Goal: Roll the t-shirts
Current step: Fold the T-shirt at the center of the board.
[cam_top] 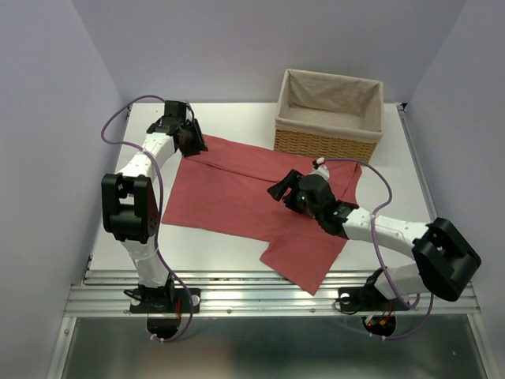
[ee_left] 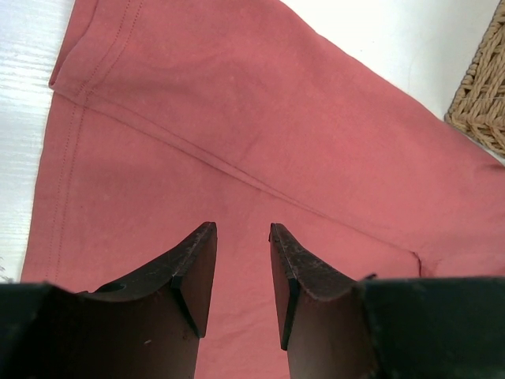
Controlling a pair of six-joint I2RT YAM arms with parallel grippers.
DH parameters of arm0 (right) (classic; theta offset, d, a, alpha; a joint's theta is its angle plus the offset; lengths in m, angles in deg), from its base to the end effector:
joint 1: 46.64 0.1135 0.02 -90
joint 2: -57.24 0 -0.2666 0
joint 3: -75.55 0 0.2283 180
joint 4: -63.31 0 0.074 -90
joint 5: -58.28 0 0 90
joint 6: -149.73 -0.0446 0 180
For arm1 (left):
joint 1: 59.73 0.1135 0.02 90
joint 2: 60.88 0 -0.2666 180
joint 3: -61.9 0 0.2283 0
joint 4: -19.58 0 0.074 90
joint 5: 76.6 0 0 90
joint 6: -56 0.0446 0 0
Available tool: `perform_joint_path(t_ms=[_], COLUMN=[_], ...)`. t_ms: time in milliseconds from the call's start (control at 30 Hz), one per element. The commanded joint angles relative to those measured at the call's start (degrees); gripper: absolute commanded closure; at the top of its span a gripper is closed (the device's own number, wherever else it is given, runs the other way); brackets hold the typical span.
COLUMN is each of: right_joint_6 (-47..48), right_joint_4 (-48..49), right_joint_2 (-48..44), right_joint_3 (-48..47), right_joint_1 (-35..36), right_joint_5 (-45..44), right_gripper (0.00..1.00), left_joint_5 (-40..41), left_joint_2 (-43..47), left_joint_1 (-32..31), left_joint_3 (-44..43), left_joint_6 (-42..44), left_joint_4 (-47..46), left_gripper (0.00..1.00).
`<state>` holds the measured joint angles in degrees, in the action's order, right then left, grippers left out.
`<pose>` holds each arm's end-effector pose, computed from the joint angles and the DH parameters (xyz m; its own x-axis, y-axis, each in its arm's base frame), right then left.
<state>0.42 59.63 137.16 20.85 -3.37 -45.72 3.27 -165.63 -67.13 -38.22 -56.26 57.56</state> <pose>0.2131 0.1858 0.2220 -0.6189 0.5633 -0.5474 0.0419 0.7196 0.6932 0.3978 -0.0596 0.2731 -0.7180 -0.2828 -0.6360 -0.0182 0.9211 -0.3890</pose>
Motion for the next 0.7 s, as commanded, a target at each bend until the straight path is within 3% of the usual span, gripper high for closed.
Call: perform_joint_path(t_ms=[0, 133, 233, 367, 500, 667], right_joint_6=[2.27, 2.18, 1.48, 3.84, 9.11, 13.16], right_joint_4=[-1.50, -12.03, -25.40, -36.93, -44.24, -44.08], right_joint_2=[-8.36, -21.61, -23.67, -19.20, -10.60, -5.66], right_joint_3=[2.79, 7.81, 6.34, 2.22, -2.02, -4.66], right_joint_1=[0.59, 0.59, -0.02, -1.43, -1.43, -1.43], right_joint_5=[-3.73, -11.98, -17.89, -21.06, -19.58, -18.87], right_gripper=[0.27, 0.27, 0.27, 0.42, 0.45, 0.46], left_joint_5=[-0.07, 0.73, -0.06, -1.21, -1.12, -1.47], left_joint_2=[0.60, 0.69, 0.34, 0.33, 0.95, 0.86], left_joint_1=[0.10, 0.19, 0.10, 0.02, -0.07, -0.07], left_joint_3=[-2.57, -2.92, -2.92, -2.83, -2.40, -1.78], left_joint_6=[1.78, 2.57, 2.14, 1.69, 1.70, 1.34], left_joint_4=[0.37, 0.90, 0.64, 0.20, -0.07, -0.33], left_gripper=[0.56, 0.56, 0.56, 0.55, 0.55, 0.55])
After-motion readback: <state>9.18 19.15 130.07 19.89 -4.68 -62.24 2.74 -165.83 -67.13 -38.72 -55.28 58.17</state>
